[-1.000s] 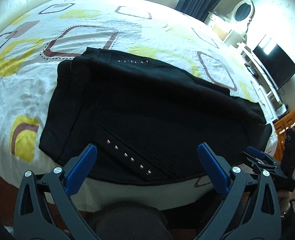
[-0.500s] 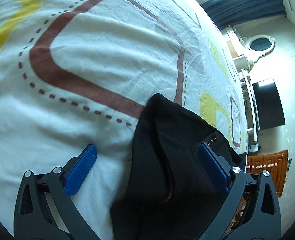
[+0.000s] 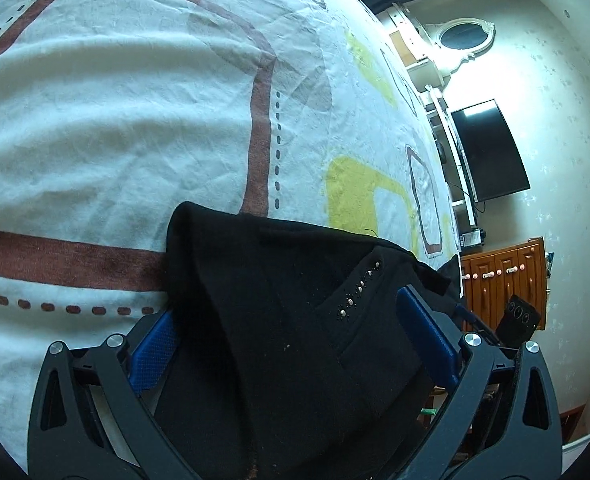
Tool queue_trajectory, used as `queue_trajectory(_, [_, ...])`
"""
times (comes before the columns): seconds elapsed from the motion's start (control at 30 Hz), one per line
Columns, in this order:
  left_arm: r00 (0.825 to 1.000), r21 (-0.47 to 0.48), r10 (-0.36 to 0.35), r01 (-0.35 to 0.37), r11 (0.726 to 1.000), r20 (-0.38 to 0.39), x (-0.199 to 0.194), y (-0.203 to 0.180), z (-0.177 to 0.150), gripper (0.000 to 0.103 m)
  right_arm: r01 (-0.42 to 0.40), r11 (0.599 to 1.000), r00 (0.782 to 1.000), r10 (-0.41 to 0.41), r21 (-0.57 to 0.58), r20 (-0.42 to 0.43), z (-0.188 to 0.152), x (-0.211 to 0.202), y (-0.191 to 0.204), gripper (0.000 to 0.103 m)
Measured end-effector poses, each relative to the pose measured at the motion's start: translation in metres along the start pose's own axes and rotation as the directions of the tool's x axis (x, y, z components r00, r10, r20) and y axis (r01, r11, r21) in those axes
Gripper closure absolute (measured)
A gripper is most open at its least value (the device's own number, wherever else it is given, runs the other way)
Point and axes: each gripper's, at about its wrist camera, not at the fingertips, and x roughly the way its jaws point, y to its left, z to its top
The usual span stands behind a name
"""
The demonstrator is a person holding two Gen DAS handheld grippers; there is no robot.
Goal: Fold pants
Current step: 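Grasp the studded pant leg hem with the left tool while the right tool grasps the other hem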
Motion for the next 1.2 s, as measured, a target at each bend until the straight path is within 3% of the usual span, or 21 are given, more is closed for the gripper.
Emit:
queue_trajectory(0.13, [1.0,0.02,0.001,-0.001,1.0,0.018,-0.002,-0.006,0.002,0.002,0.024,0.993,0.999,-0.02,-0.119,0.032,0.037,-0.006,-0.001,0.004])
queue_trajectory(0.2, [0.998,0.088,0.059,-0.059,0.994,0.005,0.007,-0.017,0.001,0.002,-0.012,0.99,1.0,0.014,-0.138,0.009,0.053,0.003,-0.006,0.004])
queue_trajectory(0.3, [0.984,0.188,0.175,-0.171,0.967,-0.008,0.021,-0.031,0.0,0.002,0.022,0.988,0.995,-0.037,-0.153,-0.094,0.065,0.036,-0.012,0.004])
queue_trajectory(0.4, [0.983,0.198,0.184,-0.178,0.964,-0.01,0.021,-0.034,0.003,0.004,0.055,0.968,0.97,-0.11,-0.246,-0.216,0.065,0.071,-0.011,0.004])
queue_trajectory(0.53, [0.975,0.188,0.22,-0.215,0.958,-0.009,0.015,-0.024,0.007,0.035,0.055,0.967,0.94,-0.134,-0.248,-0.314,0.062,0.097,-0.021,0.005])
queue_trajectory(0.6, [0.977,0.171,0.213,-0.208,0.963,-0.008,0.01,-0.017,0.007,0.044,0.029,0.961,0.936,-0.122,-0.273,-0.331,0.059,0.103,-0.02,0.006])
queue_trajectory(0.63, [0.979,0.16,0.204,-0.2,0.967,-0.009,0.008,-0.015,0.006,0.046,0.019,0.956,0.932,-0.122,-0.291,-0.342,0.057,0.105,-0.018,0.01])
queue_trajectory(0.67, [0.98,0.152,0.199,-0.196,0.969,-0.008,0.007,-0.013,0.007,0.047,0.003,0.954,0.925,-0.116,-0.3,-0.361,0.054,0.107,-0.016,0.028])
queue_trajectory(0.7, [0.98,0.147,0.2,-0.197,0.969,-0.006,0.006,-0.012,0.008,0.048,-0.016,0.955,0.919,-0.102,-0.296,-0.381,0.053,0.109,-0.015,0.037])
queue_trajectory(0.73, [0.979,0.145,0.203,-0.2,0.969,-0.001,0.006,-0.013,0.008,0.049,-0.011,0.956,0.917,-0.108,-0.294,-0.383,0.053,0.109,-0.014,0.053])
queue_trajectory(0.9, [0.98,0.099,0.2,-0.201,0.975,0.016,0.003,-0.015,0.014,0.05,-0.016,0.961,0.903,-0.105,-0.277,-0.417,0.061,0.107,-0.021,0.076])
queue_trajectory(0.97, [0.981,0.094,0.193,-0.194,0.976,0.024,0.002,-0.015,0.016,0.061,-0.017,0.959,0.898,-0.11,-0.284,-0.427,0.061,0.106,-0.022,0.089])
queue_trajectory(1.03, [0.977,0.093,0.21,-0.211,0.973,0.019,0.004,-0.014,0.016,0.071,-0.015,0.956,0.901,-0.113,-0.292,-0.418,0.061,0.104,-0.02,0.091])
queue_trajectory(1.2, [0.979,0.118,0.191,-0.198,0.973,0.065,-0.003,-0.018,0.013,0.078,0.017,0.95,0.926,-0.133,-0.312,-0.354,0.062,0.091,-0.014,0.092])
